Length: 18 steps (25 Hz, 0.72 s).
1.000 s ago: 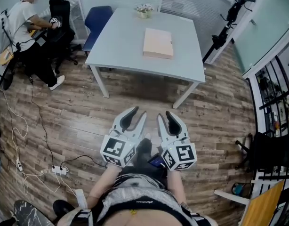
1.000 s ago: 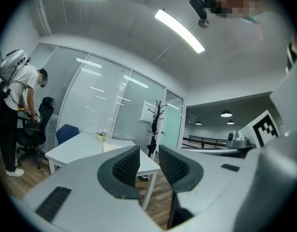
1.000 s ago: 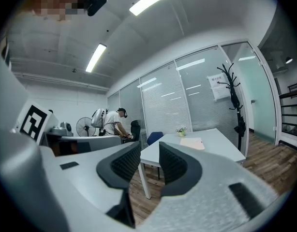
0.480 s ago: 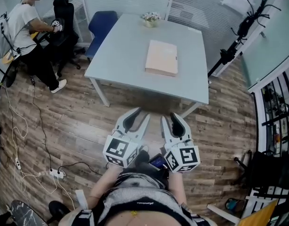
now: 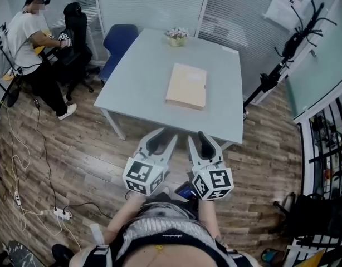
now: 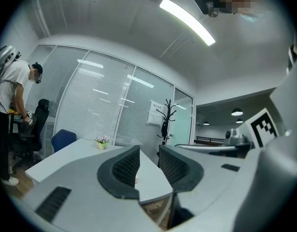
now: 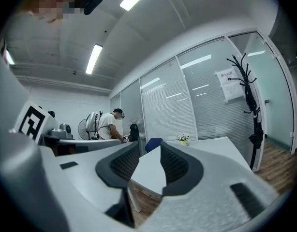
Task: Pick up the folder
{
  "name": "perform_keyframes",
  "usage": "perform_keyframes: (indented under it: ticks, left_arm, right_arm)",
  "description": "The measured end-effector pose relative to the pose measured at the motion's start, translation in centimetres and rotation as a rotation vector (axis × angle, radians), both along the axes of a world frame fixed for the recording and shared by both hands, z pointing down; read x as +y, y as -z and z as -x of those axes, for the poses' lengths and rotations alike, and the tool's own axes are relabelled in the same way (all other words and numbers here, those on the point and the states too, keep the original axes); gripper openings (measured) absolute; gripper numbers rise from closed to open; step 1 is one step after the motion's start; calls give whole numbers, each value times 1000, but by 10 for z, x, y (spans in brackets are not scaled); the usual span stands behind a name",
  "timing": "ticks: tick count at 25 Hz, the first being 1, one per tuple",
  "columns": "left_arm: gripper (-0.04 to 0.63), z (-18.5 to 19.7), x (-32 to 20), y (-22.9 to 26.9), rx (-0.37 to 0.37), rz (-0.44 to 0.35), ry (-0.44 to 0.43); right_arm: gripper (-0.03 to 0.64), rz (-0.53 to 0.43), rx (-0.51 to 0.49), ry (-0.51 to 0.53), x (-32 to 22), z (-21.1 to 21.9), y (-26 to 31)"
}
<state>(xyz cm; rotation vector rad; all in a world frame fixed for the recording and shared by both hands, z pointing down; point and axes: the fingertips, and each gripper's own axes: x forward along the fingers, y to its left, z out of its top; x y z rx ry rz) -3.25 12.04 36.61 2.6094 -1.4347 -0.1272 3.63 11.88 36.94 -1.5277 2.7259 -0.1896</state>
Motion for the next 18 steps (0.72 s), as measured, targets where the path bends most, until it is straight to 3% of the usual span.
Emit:
perform_keyframes:
  ticks: [18]
  left_arm:
    - [100, -25, -81, -20, -12, 47, -12]
  right_arm:
    - [141, 42, 10, -33, -70, -30, -16]
